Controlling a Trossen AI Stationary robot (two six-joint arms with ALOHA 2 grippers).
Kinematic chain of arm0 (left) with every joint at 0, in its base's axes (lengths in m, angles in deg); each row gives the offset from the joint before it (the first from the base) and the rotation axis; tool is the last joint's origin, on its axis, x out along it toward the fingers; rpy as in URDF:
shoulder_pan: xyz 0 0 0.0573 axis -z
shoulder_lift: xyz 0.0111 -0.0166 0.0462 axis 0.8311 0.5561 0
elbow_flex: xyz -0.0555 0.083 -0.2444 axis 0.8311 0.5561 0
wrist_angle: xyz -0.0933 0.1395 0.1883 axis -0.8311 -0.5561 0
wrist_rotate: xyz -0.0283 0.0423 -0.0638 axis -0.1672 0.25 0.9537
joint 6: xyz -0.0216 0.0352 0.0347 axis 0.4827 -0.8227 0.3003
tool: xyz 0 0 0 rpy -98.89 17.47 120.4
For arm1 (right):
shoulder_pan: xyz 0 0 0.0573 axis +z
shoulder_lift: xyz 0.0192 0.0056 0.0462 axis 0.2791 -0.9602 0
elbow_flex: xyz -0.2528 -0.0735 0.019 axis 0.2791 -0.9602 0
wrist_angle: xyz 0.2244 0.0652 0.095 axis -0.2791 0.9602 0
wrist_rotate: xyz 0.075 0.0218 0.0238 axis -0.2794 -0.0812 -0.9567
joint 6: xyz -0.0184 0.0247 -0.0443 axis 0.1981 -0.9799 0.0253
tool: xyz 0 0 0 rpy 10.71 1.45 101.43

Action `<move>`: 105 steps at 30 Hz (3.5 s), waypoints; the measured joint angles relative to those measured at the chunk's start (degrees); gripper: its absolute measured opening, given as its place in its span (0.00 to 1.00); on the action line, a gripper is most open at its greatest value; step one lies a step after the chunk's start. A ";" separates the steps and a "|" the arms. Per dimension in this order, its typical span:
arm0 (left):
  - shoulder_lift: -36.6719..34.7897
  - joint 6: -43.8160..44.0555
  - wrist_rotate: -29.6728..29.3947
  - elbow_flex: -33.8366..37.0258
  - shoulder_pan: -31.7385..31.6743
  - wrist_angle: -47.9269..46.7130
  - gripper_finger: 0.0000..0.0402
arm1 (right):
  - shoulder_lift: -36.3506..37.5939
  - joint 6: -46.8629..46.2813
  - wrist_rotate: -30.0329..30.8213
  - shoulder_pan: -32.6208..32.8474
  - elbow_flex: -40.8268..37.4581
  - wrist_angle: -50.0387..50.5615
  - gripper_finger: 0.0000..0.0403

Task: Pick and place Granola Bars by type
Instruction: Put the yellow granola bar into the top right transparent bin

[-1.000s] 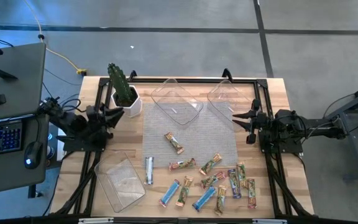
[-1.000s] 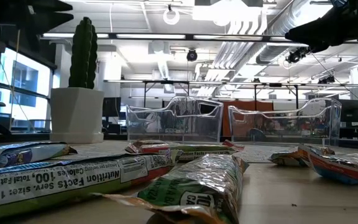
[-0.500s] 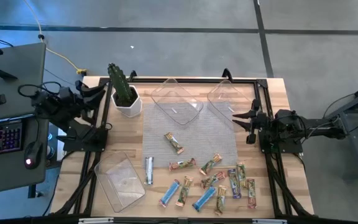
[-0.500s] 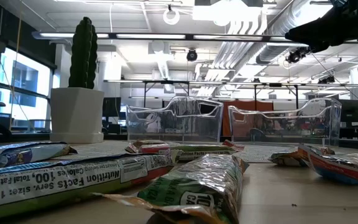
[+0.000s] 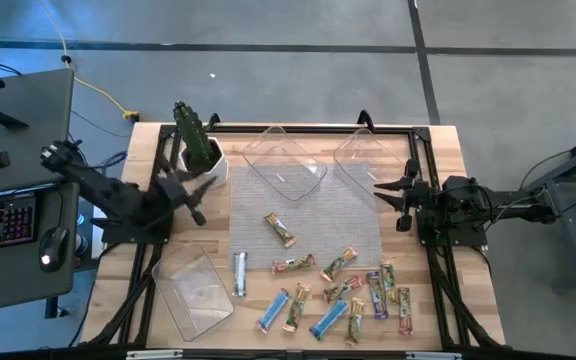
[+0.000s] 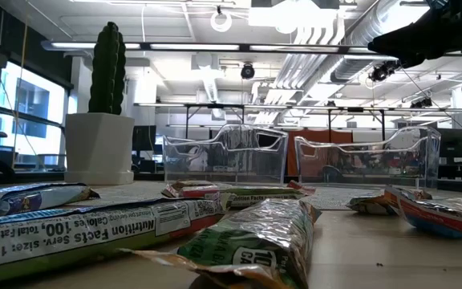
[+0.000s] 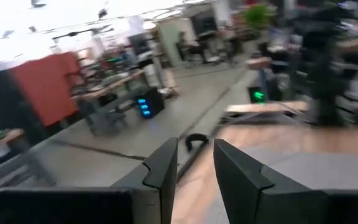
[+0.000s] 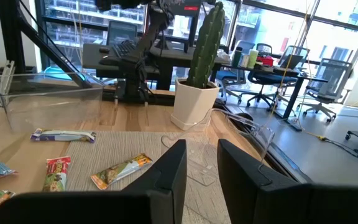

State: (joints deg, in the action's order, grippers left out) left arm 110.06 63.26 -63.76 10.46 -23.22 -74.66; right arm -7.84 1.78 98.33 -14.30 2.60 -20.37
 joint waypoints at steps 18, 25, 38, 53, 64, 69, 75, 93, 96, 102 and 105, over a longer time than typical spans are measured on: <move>9.09 1.11 6.71 0.00 0.37 2.17 0.25 | 0.00 0.00 -0.13 0.00 0.00 0.00 0.18; 9.14 4.81 12.91 0.00 0.39 2.01 0.25 | -0.07 2.34 0.05 0.00 0.00 -0.03 0.18; 9.35 5.80 12.28 0.02 0.39 0.99 0.25 | -0.21 4.56 -0.38 -0.01 -0.02 -11.44 0.18; 9.35 7.16 12.13 0.04 0.39 0.96 0.25 | -0.44 -0.01 14.56 -0.07 -0.02 -15.39 0.18; 9.35 7.18 12.09 0.04 0.38 1.05 0.25 | -15.40 6.11 -11.30 -0.02 0.99 -33.45 0.26; 9.35 7.18 12.07 0.04 0.39 1.05 0.25 | -26.12 5.73 -7.83 -0.04 3.49 -31.59 0.38; 9.35 7.20 12.06 0.04 0.39 1.03 0.25 | -37.49 4.63 -21.75 0.02 6.37 -30.31 0.52; 9.35 7.18 12.22 0.04 0.39 0.96 0.25 | -69.18 5.63 -33.29 5.90 7.45 -26.12 0.56; 9.35 7.20 12.38 0.04 0.38 0.96 0.25 | -73.02 5.95 -33.33 6.75 7.45 -26.99 0.55; 9.35 7.20 12.41 0.04 0.39 0.93 0.25 | -79.52 6.08 -33.35 7.26 7.42 -30.93 0.50; 9.35 7.20 12.41 0.05 0.39 0.92 0.25 | -82.21 6.30 -33.48 7.23 7.50 -33.39 0.48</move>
State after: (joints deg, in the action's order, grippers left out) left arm 119.41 70.46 -51.34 10.50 -22.83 -73.75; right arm -90.05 8.08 64.85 -7.06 10.10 -53.77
